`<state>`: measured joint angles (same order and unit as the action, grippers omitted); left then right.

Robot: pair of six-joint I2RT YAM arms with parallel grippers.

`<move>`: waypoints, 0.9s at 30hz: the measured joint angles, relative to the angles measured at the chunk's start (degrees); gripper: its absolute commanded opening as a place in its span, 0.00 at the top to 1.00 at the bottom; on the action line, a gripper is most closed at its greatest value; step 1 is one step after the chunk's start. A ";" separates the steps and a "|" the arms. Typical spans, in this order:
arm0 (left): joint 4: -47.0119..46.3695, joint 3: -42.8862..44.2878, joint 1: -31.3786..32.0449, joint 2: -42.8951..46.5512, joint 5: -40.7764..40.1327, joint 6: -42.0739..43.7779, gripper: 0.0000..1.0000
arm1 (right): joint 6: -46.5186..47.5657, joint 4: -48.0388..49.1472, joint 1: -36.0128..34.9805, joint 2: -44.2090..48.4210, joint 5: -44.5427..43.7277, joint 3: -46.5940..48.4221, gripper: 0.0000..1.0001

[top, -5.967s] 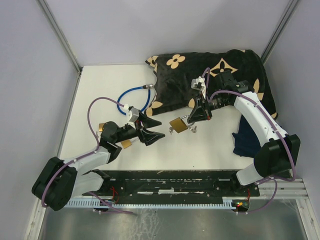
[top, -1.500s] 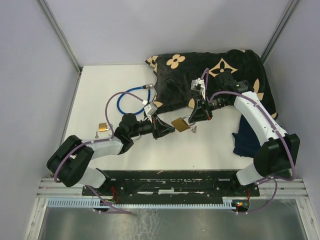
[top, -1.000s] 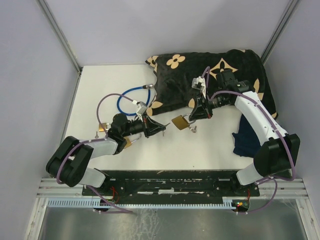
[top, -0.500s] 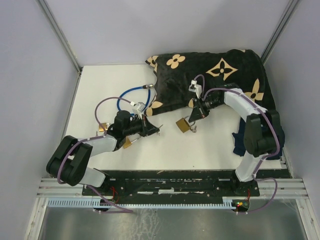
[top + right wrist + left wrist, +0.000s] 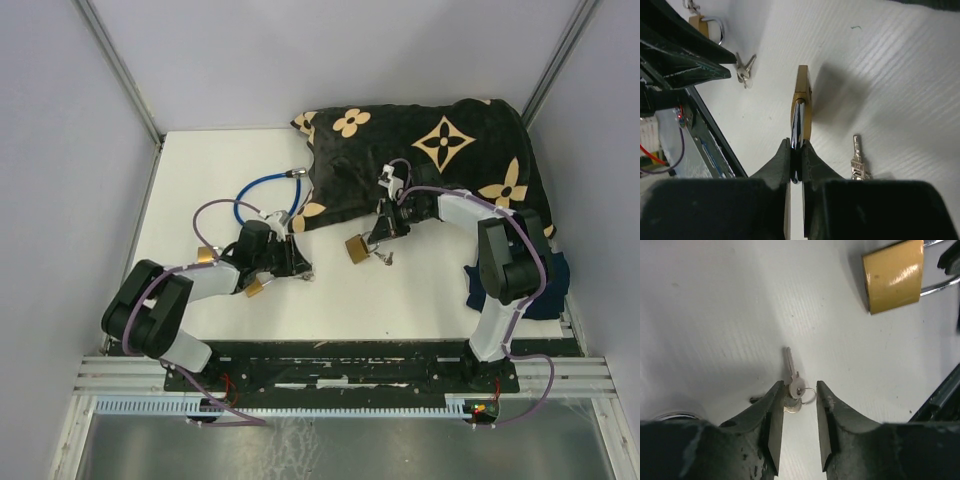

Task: Lock with the key
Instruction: Place the lock at the center of the board, then reset both arms

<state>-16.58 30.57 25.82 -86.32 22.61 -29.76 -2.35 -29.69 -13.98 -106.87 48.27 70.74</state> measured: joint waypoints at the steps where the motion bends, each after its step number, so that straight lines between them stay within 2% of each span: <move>1: 0.50 0.26 0.02 0.13 -1.33 0.02 0.52 | -2.80 3.23 0.00 0.00 -0.85 -1.40 0.81; 4: 2.82 0.26 0.02 3.06 -5.99 0.02 0.41 | -8.90 9.46 0.17 0.09 -2.56 -5.09 0.64; 6: 3.85 -0.28 0.00 7.87 -8.61 0.07 0.33 | -10.80 11.28 0.26 0.09 -3.80 -6.29 0.60; 9: 3.52 -1.77 -0.31 18.01 -12.33 0.07 0.02 | -11.26 11.80 0.42 0.20 -5.05 -6.12 0.55; 12: 3.21 -4.00 -0.87 28.89 -16.76 -0.20 0.01 | -8.70 8.98 0.59 0.94 -6.67 -4.46 0.47; 16: 3.26 -5.57 -2.08 41.18 -19.23 -0.20 0.01 | -1.66 4.55 0.98 5.35 -11.23 -2.36 0.45; 19: 4.15 -5.07 -2.12 45.24 -19.28 -0.20 0.01 | 3.87 2.19 1.16 11.10 -13.90 -1.73 0.44; 23: 7.26 -1.40 -2.12 45.99 -17.59 -0.24 0.01 | 11.06 -0.42 1.86 19.12 -15.74 -1.42 0.43; 25: 8.15 0.87 -2.14 45.99 -15.78 -0.42 0.01 | 13.88 -1.99 2.58 22.82 -16.09 -1.40 0.36; 27: 8.57 3.39 -2.12 45.99 -13.99 -0.79 0.01 | 16.04 -3.04 3.69 26.58 -16.81 -1.25 0.20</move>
<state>-8.01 33.95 23.70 -40.34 8.62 -30.55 13.69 -32.73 -10.28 -80.29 31.46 69.49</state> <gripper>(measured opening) 0.990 0.614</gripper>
